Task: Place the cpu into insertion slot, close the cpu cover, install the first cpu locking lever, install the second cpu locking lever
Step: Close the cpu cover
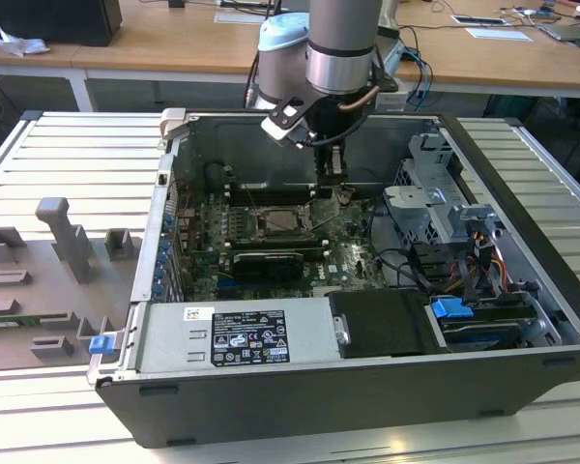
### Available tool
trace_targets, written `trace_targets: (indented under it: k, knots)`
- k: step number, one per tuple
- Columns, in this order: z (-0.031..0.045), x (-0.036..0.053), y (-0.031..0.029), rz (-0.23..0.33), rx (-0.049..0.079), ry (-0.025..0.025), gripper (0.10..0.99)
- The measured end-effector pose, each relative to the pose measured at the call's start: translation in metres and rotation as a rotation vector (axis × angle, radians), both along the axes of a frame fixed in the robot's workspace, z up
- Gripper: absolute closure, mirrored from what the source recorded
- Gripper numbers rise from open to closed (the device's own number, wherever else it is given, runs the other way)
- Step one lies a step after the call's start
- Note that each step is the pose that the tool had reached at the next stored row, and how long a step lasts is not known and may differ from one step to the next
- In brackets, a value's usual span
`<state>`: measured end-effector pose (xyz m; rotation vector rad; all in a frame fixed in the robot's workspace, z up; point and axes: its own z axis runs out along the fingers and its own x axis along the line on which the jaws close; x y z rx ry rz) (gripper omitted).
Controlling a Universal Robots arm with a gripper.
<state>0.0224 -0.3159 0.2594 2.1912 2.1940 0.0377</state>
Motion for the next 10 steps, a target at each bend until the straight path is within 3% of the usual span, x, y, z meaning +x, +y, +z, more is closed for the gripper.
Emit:
trace_targets:
  k: [2, 10]
  knots:
    - [0.0001, 0.0119, 0.0000, 0.000, 0.000, 0.0041, 0.980]
    - [-0.0011, 0.0291, -0.0001, 0.013, 0.000, 0.0081, 0.980]
